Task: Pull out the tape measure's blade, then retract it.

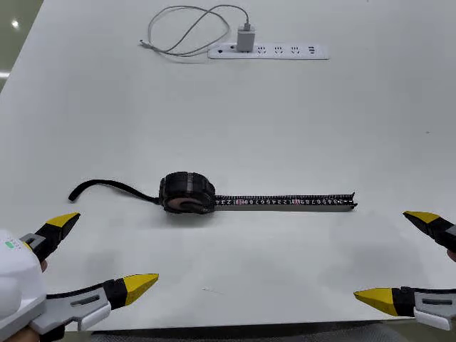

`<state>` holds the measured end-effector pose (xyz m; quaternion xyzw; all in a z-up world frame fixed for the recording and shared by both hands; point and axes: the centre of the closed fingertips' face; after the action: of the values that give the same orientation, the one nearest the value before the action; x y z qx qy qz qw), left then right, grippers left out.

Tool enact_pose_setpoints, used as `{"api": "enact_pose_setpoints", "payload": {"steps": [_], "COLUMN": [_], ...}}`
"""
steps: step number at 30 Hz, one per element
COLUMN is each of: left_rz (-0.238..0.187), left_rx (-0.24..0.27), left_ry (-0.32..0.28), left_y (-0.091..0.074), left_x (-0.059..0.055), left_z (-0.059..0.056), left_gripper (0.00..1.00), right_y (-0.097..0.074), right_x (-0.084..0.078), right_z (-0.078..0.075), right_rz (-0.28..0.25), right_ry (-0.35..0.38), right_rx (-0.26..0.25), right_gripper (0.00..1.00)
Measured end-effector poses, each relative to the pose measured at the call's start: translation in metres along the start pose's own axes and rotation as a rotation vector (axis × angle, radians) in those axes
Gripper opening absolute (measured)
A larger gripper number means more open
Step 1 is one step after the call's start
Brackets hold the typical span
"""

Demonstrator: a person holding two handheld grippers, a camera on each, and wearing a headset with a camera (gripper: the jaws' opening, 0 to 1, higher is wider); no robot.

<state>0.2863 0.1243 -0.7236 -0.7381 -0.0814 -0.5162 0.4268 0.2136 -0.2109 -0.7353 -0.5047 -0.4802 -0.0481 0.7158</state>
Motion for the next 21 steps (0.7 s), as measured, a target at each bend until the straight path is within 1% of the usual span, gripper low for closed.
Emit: {"api": "enact_pose_setpoints", "payload": {"steps": [2,4,6,8,12,14,21], "left_rz": [0.000,-0.010,-0.005,-0.008,-0.006,-0.022,-0.015], "left_rx": [-0.002,-0.015,-0.015,-0.023,-0.019,-0.024,-0.023], "left_ry": [0.009,-0.009,0.008,-0.004,-0.015,-0.032,-0.047], "left_y": [0.006,0.010,0.015,0.019,0.027,0.030,0.042], "left_x": [0.003,0.006,0.007,0.010,0.014,0.019,0.021], "left_z": [-0.003,-0.006,-0.008,-0.010,-0.011,-0.013,-0.016], "left_gripper": [0.91,0.92,0.92,0.92,0.92,0.92,0.91], "right_y": [0.000,0.001,0.001,0.001,0.003,0.003,0.002], "right_x": [0.001,0.001,0.001,0.002,0.001,0.001,0.001], "right_z": [-0.001,-0.001,-0.001,-0.001,-0.002,-0.002,-0.005], "right_rz": [-0.001,0.000,0.002,-0.002,-0.002,-0.002,-0.006], "right_ry": [0.000,-0.004,-0.008,-0.005,-0.005,-0.003,0.005], "right_rx": [0.001,0.005,0.006,0.007,0.008,0.009,0.004], "right_gripper": [0.95,0.95,0.95,0.94,0.94,0.94,0.94]}}
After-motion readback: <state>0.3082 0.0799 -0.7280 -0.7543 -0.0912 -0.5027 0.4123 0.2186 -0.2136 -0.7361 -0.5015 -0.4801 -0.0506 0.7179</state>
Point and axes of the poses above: the centre of the closed fingertips' face, and the gripper's own axes: y roughly forward along the fingers, z roughly to its left, x roughly out of its top, and after that the axes turned 1 degree about -x, right-handed
